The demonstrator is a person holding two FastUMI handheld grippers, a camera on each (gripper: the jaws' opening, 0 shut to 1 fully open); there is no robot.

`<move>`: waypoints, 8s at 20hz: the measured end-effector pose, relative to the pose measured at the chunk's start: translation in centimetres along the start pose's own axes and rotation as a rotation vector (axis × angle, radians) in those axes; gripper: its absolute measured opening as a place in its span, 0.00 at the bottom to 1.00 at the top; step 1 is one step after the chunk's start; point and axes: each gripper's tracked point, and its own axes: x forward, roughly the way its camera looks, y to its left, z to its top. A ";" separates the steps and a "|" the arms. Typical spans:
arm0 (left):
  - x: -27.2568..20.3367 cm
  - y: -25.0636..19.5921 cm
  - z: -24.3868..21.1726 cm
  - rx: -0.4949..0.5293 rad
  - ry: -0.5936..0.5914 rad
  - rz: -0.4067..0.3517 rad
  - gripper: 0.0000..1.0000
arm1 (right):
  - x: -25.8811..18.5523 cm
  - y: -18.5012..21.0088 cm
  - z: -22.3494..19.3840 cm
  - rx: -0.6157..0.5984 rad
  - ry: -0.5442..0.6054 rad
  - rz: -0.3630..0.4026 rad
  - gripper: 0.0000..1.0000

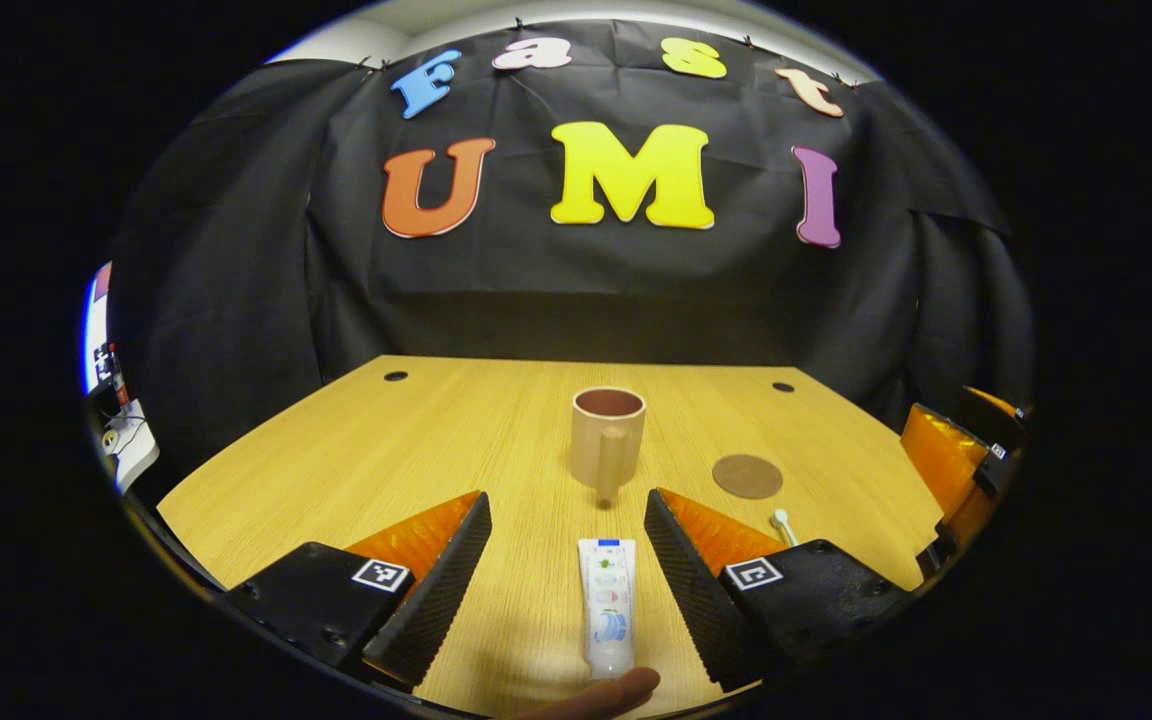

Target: Put the toothbrush and toothpaste on the desktop into the cup, then pick up the cup and place it on the coaster on the desktop.

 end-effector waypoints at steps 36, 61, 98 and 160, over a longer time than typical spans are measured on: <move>-0.2 -3.6 -8.8 -0.057 0.256 -0.165 0.38 | 5.3 2.7 -10.5 0.041 0.349 0.036 0.94; -2.3 -1.7 -1.1 -0.054 -0.068 -0.104 0.37 | 7.0 3.6 -17.5 0.155 0.656 0.111 0.12; 0.8 -0.9 4.2 -0.061 -0.222 -0.072 0.37 | 1.0 0.9 -4.9 0.122 0.128 0.181 0.00; 14.5 -1.1 12.0 -0.121 -0.306 -0.174 0.94 | 3.5 -0.4 -7.8 0.178 0.160 0.229 0.00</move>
